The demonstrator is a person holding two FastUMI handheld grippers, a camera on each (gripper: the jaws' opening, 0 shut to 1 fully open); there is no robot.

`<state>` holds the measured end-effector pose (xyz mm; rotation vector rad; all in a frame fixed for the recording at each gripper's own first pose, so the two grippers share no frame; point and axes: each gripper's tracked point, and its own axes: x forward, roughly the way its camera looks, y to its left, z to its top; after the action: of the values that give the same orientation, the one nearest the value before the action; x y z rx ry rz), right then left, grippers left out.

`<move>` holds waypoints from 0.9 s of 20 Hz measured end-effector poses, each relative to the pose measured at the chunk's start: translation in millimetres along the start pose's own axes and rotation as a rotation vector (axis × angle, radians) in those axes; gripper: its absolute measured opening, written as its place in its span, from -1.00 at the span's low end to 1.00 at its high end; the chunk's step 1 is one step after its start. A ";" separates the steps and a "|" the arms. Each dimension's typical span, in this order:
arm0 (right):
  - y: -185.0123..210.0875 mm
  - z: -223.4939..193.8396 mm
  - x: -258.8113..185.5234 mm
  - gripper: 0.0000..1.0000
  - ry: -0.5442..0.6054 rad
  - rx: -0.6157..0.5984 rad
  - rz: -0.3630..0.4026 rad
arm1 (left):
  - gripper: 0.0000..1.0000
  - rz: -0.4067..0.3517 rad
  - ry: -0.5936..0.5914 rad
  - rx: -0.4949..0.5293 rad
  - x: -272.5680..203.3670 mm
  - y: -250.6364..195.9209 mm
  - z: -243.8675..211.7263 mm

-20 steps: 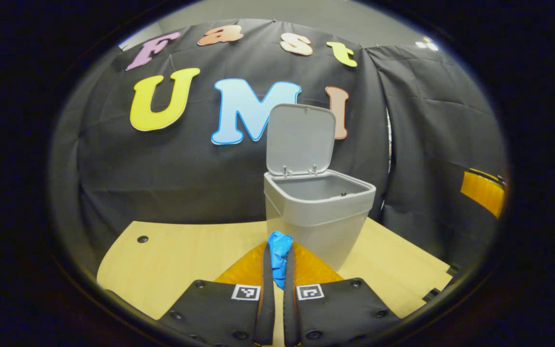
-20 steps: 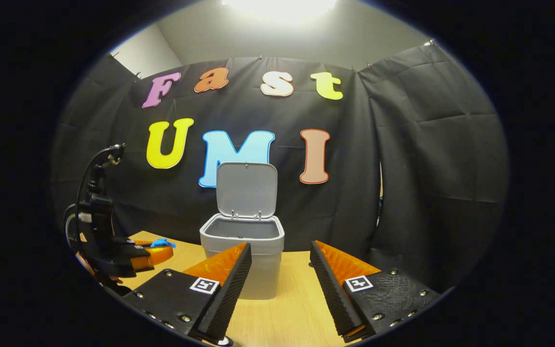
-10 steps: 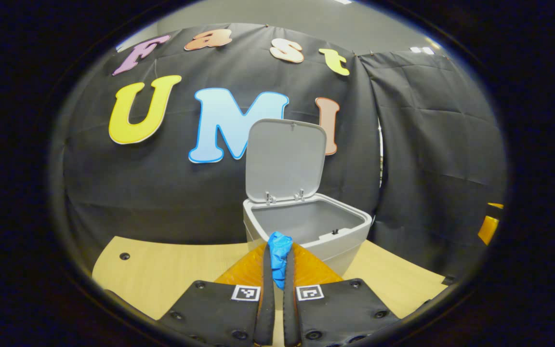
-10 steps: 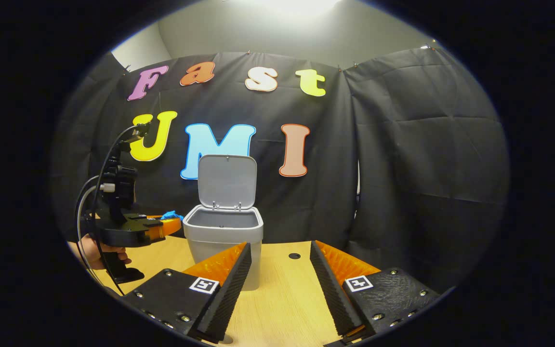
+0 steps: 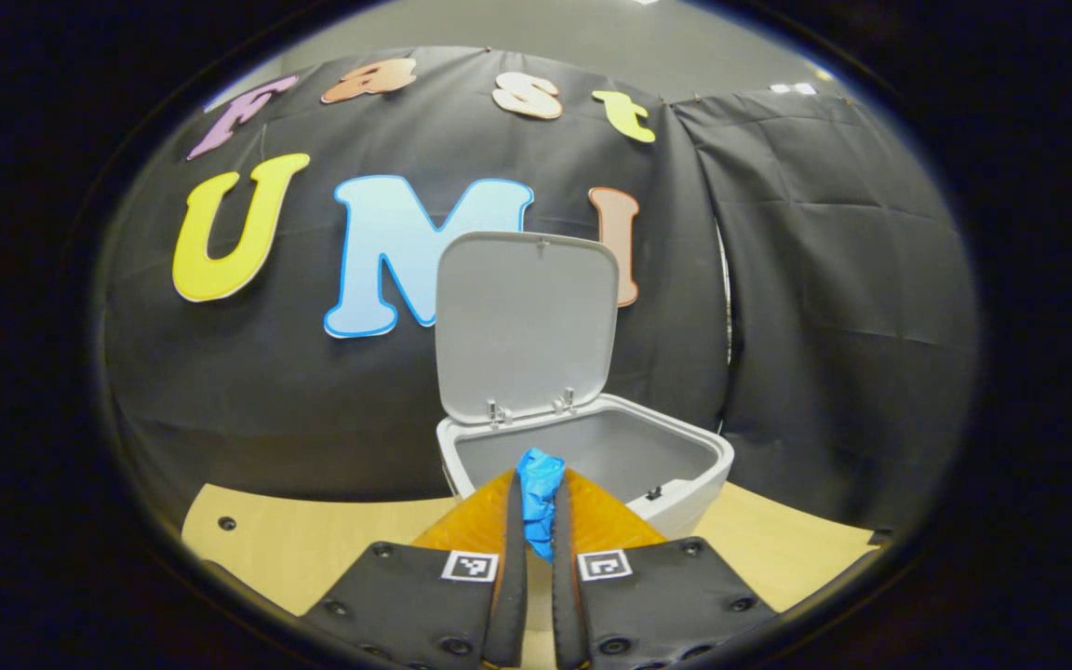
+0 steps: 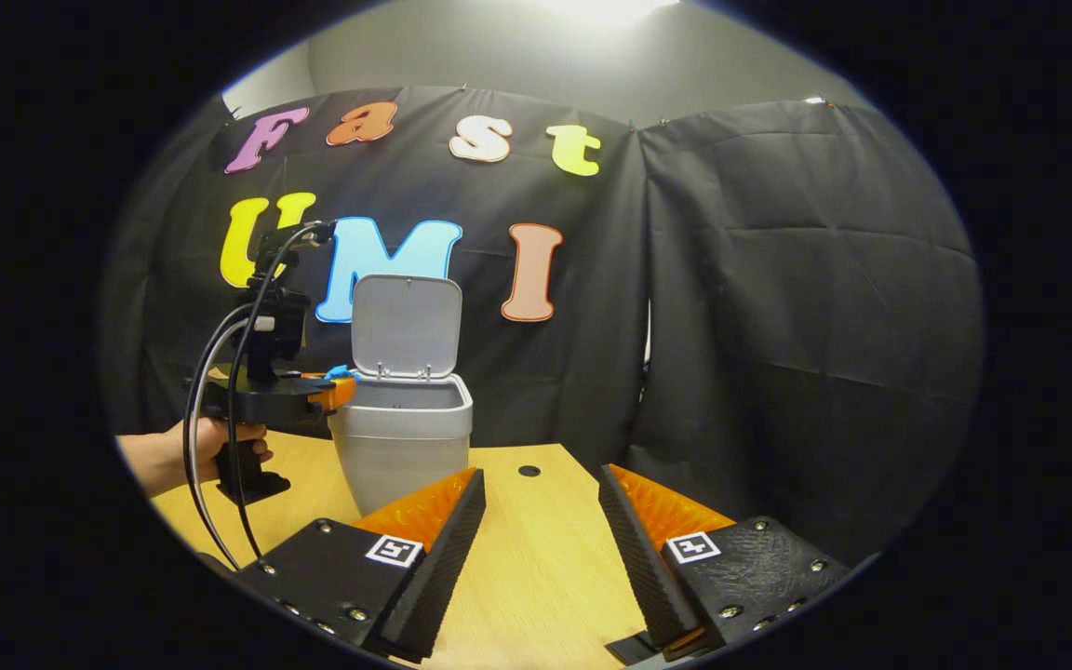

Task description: Press the lid of the desktop garbage bin to open it, pick up the crumpled paper on the desktop and throw it into the bin, then pick up the pop can on the desktop and drop it into the bin, and finally close the garbage bin lid.

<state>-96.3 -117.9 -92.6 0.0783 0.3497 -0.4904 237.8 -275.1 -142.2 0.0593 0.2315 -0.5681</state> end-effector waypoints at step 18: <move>19.1 -5.0 -0.9 0.60 -0.011 -0.009 0.072 | 0.90 -0.029 -0.021 -0.048 -11.5 -10.6 14.5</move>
<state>-89.6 -99.9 -97.2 0.0790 0.3367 -0.4183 225.6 -279.7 -125.3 0.0031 0.2257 -0.5920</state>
